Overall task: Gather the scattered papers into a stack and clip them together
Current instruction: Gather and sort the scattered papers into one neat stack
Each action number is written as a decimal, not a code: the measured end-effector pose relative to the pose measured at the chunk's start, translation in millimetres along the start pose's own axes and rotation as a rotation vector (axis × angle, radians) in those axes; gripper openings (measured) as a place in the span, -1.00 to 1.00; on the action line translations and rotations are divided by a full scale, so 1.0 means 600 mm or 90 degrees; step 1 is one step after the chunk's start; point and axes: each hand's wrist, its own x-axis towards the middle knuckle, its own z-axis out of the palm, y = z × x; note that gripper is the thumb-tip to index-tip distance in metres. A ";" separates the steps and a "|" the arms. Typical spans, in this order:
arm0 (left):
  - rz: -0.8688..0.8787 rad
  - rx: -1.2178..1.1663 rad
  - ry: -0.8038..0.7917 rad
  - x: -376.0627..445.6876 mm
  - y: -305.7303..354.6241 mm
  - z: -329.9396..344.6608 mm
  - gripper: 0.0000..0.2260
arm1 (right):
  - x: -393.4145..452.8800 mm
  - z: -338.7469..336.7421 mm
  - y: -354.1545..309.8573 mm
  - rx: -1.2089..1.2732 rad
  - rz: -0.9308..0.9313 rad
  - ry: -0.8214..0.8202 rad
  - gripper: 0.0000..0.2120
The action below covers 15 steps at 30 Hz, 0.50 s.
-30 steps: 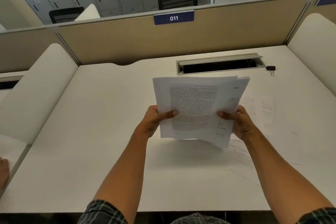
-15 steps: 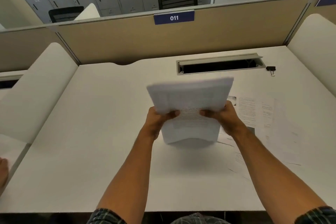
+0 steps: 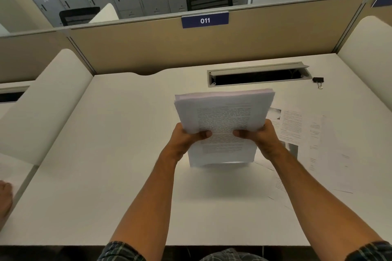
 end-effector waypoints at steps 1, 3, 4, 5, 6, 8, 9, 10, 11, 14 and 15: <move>0.011 -0.004 -0.011 -0.001 0.001 -0.002 -0.57 | -0.003 -0.001 0.003 0.013 -0.004 -0.002 -0.58; 0.022 -0.003 -0.021 -0.006 -0.003 -0.002 -0.54 | -0.009 -0.004 0.014 0.014 -0.003 -0.013 -0.52; 0.021 -0.002 -0.020 -0.009 -0.010 -0.002 -0.51 | -0.011 -0.005 0.020 0.008 0.005 -0.014 -0.51; 0.015 -0.001 -0.018 -0.010 -0.018 -0.001 -0.50 | -0.012 -0.007 0.024 0.003 0.014 -0.009 -0.51; 0.008 -0.005 -0.012 -0.011 -0.024 0.000 -0.49 | -0.012 -0.009 0.029 0.000 0.024 0.003 -0.52; -0.001 -0.006 -0.007 -0.010 -0.030 0.003 -0.48 | -0.010 -0.008 0.029 -0.006 0.041 0.028 -0.52; -0.006 -0.002 -0.009 -0.008 -0.032 0.004 -0.48 | -0.009 -0.005 0.028 -0.010 0.048 0.037 -0.51; -0.014 0.003 -0.009 -0.005 -0.032 0.005 -0.48 | -0.008 -0.001 0.028 -0.013 0.053 0.044 -0.51; -0.022 0.006 -0.007 -0.003 -0.031 0.005 -0.50 | -0.007 0.004 0.029 -0.012 0.057 0.052 -0.52; -0.055 0.004 -0.004 -0.001 -0.030 0.005 -0.60 | -0.011 0.014 0.036 -0.009 0.082 0.087 -0.60; -0.064 0.010 -0.003 -0.001 -0.034 0.002 -0.63 | -0.012 0.016 0.039 -0.019 0.092 0.092 -0.61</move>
